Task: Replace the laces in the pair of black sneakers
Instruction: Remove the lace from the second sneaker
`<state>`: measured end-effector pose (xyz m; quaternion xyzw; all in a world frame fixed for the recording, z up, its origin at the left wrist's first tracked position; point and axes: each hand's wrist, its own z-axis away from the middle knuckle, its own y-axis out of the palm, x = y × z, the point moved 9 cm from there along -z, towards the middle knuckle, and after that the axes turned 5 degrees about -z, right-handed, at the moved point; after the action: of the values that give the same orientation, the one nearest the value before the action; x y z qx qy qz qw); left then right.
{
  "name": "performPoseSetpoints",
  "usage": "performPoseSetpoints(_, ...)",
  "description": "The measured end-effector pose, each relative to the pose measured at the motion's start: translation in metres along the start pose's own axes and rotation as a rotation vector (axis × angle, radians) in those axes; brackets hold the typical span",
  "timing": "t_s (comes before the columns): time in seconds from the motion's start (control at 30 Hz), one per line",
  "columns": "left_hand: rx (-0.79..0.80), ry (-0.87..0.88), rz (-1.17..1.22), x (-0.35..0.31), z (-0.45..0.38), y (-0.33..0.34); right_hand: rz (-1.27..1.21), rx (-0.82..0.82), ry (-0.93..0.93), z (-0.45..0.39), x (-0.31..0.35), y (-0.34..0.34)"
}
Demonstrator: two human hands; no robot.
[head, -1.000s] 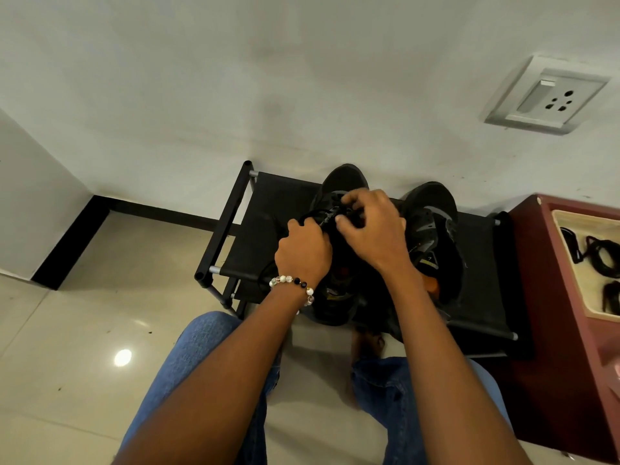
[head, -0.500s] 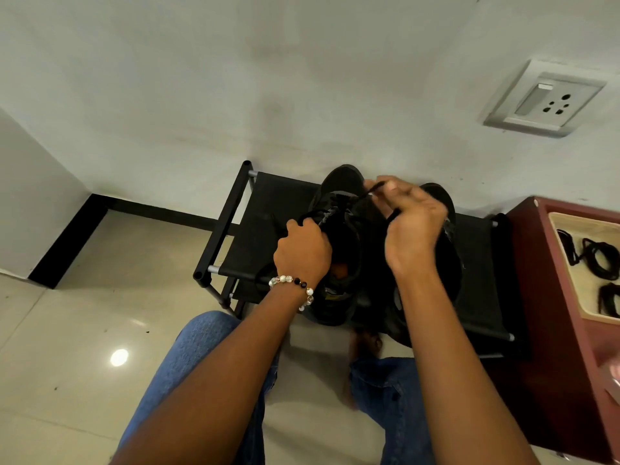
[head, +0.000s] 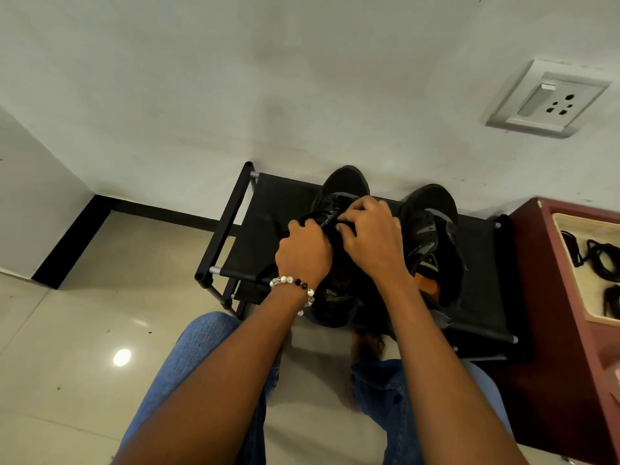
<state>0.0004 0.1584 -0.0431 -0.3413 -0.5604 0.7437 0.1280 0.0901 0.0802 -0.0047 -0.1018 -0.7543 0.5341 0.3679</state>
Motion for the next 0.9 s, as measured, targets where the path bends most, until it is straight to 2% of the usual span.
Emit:
performPoseSetpoints(0.07, -0.006, 0.001, -0.003, -0.001, 0.001, -0.001, -0.14, -0.067, 0.02, 0.001, -0.003, -0.004)
performPoseSetpoints(0.13, -0.013, -0.006, -0.01, -0.001, 0.002, -0.002, -0.388, -0.162, 0.079, 0.003, -0.011, -0.011)
performPoseSetpoints(0.27, -0.01, -0.013, -0.007, -0.002, 0.003, -0.003, -1.154, -0.317, 0.29, 0.007, -0.03, -0.028)
performPoseSetpoints(0.37, -0.018, -0.011, -0.02, -0.004, 0.005, -0.003, -1.726, -0.385, 0.306, 0.01, -0.036, -0.041)
performPoseSetpoints(0.43, -0.023, -0.01, -0.035, -0.005, 0.005, -0.003, -1.936, -0.41, 0.319, 0.01, -0.039, -0.04)
performPoseSetpoints(0.47, -0.024, -0.012, -0.035, -0.005, 0.005, -0.003, -1.949, -0.414, 0.343, 0.011, -0.04, -0.037)
performPoseSetpoints(0.5, -0.022, -0.014, -0.031, -0.004, 0.005, -0.003, -1.873, -0.402, 0.37, 0.01, -0.041, -0.033)
performPoseSetpoints(0.53, -0.02, -0.016, -0.025, -0.003, 0.004, -0.003, -1.697, -0.365, 0.373, 0.009, -0.039, -0.032)
performPoseSetpoints(0.63, -0.013, -0.002, -0.014, -0.002, 0.002, -0.002, -0.769, -0.173, 0.187, 0.0, -0.025, -0.026)
performPoseSetpoints(0.7, -0.016, -0.002, -0.01, -0.001, 0.001, -0.002, -0.286, -0.016, 0.04, -0.002, -0.012, -0.004)
performPoseSetpoints(0.77, -0.019, -0.004, -0.013, -0.001, 0.001, -0.001, -0.083, 0.009, 0.003, -0.001, -0.005, 0.003)
performPoseSetpoints(0.9, -0.026, 0.016, -0.034, -0.003, 0.0, -0.001, -0.053, -0.076, 0.016, 0.0, 0.003, -0.003)
